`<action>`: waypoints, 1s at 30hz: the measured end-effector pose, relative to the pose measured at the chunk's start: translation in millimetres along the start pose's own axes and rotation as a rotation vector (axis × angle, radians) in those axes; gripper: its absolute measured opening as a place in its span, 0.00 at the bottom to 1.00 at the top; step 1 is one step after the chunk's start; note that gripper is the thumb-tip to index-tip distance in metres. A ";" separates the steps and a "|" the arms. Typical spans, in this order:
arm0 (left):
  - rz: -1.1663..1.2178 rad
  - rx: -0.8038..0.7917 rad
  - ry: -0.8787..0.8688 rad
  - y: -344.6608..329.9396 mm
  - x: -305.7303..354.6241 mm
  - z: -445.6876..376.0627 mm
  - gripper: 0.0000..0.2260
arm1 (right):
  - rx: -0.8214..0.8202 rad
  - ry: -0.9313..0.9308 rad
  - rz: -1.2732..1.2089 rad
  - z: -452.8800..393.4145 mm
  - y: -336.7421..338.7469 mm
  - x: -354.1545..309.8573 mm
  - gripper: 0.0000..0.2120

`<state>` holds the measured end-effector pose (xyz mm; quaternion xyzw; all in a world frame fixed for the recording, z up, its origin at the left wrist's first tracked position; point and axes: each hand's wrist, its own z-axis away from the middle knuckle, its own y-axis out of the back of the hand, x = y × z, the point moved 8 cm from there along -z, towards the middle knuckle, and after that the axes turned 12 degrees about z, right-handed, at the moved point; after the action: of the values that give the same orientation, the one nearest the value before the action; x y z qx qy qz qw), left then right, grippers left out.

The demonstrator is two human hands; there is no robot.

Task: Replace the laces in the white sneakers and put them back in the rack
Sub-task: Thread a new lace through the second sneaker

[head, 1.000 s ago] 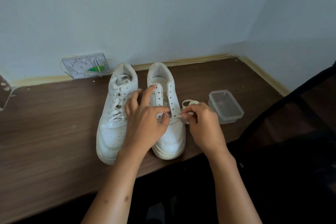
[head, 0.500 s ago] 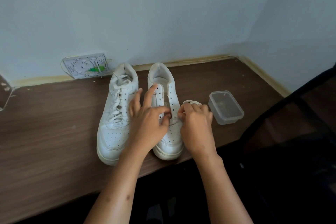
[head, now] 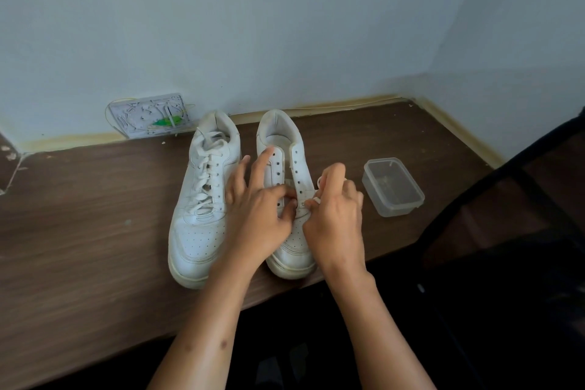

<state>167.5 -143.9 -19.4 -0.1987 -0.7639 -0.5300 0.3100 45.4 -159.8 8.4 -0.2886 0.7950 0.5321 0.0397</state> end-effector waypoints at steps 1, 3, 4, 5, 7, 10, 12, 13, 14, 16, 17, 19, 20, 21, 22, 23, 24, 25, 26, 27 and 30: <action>0.009 0.005 -0.001 -0.1 0.1 0.1 0.05 | 0.005 0.002 0.000 0.0 0.1 -1.0 0.24; 0.041 0.019 -0.005 0.7 0.2 0.1 0.04 | 0.029 0.012 -0.013 0.4 0.5 -4.2 0.23; 0.057 0.027 -0.011 1.0 0.8 -0.4 0.04 | 0.043 0.016 -0.024 0.9 1.0 -5.6 0.22; 0.065 0.031 -0.016 1.1 0.9 -0.9 0.04 | 0.051 0.015 -0.040 1.3 1.4 -6.6 0.22; 0.062 0.030 -0.017 1.0 0.3 -1.8 0.05 | 0.043 -0.017 -0.102 1.8 -0.1 -3.9 0.21; -0.002 -0.038 -0.016 -6.4 -0.5 -0.6 0.07 | -0.011 -0.111 -0.212 -3.0 -2.4 13.2 0.17; -0.043 -0.085 -0.017 -11.0 -1.1 1.2 0.08 | -0.058 -0.138 -0.225 -6.8 -4.3 22.7 0.12; -0.047 -0.092 -0.022 -11.2 -1.2 1.4 0.07 | -0.077 -0.143 -0.229 -7.6 -5.3 25.2 0.09; -0.039 -0.089 -0.029 -10.3 -0.7 1.5 0.06 | -0.088 -0.148 -0.233 -7.9 -6.1 26.7 0.08; -0.006 -0.074 -0.049 -8.8 1.1 1.9 0.04 | -0.093 -0.168 -0.246 -7.1 -6.7 29.0 0.11; 0.003 -0.070 -0.057 -8.4 2.9 2.1 0.04 | -0.095 -0.186 -0.258 -6.8 -7.3 30.6 0.13; -0.026 -0.076 -0.055 -9.5 6.9 3.2 0.06 | -0.109 -0.217 -0.278 -7.1 -9.8 34.5 0.15; -0.057 -0.080 -0.053 -11.2 8.4 4.2 0.08 | -0.116 -0.223 -0.282 -7.3 -10.9 35.3 0.15; -0.087 -0.078 -0.063 -13.5 9.8 4.9 0.10 | -0.123 -0.224 -0.286 -7.4 -11.9 35.5 0.14; -0.113 -0.073 -0.081 -16.1 11.1 5.3 0.12 | -0.129 -0.221 -0.289 -7.7 -12.5 35.3 0.13; -0.134 -0.073 -0.099 -18.6 11.6 5.5 0.13 | -0.135 -0.218 -0.289 -7.7 -13.9 34.6 0.12; -0.149 -0.077 -0.109 -20.6 11.5 5.8 0.14 | -0.141 -0.213 -0.282 -7.6 -15.1 33.9 0.11; -0.158 -0.082 -0.111 -22.3 10.9 5.9 0.14 | -0.147 -0.207 -0.266 -7.4 -16.1 33.1 0.09; -0.163 -0.085 -0.111 -23.5 10.5 6.3 0.13 | -0.147 -0.201 -0.247 -7.3 -16.8 32.6 0.08; -0.167 -0.085 -0.111 -24.0 10.8 6.8 0.12 | -0.143 -0.197 -0.230 -7.6 -16.8 32.7 0.08; -0.159 -0.067 -0.123 -23.5 15.0 9.1 0.09 | -0.142 -0.213 -0.218 -8.3 -16.0 35.6 0.08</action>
<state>139.3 -144.2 -27.5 -0.1800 -0.7768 -0.5649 0.2125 25.8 -186.1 -14.4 -0.3172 0.7106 0.6072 0.1607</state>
